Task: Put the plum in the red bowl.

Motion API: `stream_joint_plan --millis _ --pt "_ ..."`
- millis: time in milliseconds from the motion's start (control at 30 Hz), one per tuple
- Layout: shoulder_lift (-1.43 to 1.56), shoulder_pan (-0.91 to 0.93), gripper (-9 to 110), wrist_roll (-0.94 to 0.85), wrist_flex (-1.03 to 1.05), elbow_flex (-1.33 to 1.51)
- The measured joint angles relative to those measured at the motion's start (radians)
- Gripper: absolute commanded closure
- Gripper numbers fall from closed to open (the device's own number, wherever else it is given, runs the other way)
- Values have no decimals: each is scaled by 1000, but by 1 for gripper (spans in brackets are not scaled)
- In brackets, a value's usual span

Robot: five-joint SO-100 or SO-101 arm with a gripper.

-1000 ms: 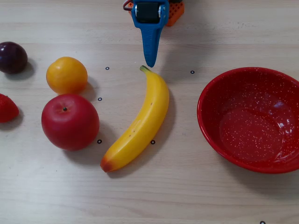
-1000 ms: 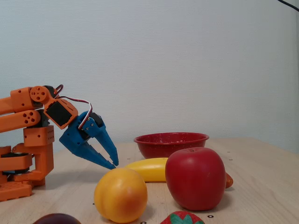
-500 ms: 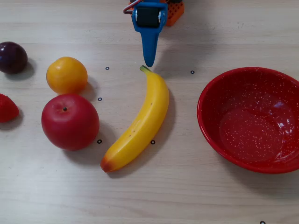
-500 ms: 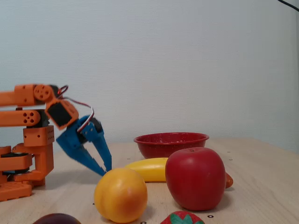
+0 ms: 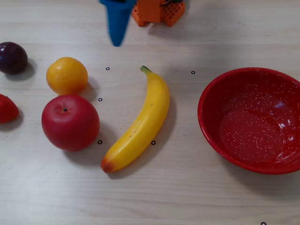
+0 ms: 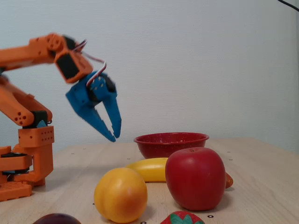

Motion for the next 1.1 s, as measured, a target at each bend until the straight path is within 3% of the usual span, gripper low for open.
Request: stream_joint_plan --millis 467,767,900,1100 --pt "-864 -391 97 236 454 -1091" --pt "-1138 -635 69 632 538 -1382" --pt "-1285 -735 65 943 538 -1523" --pt "-1445 -818 62 1057 534 -1654"
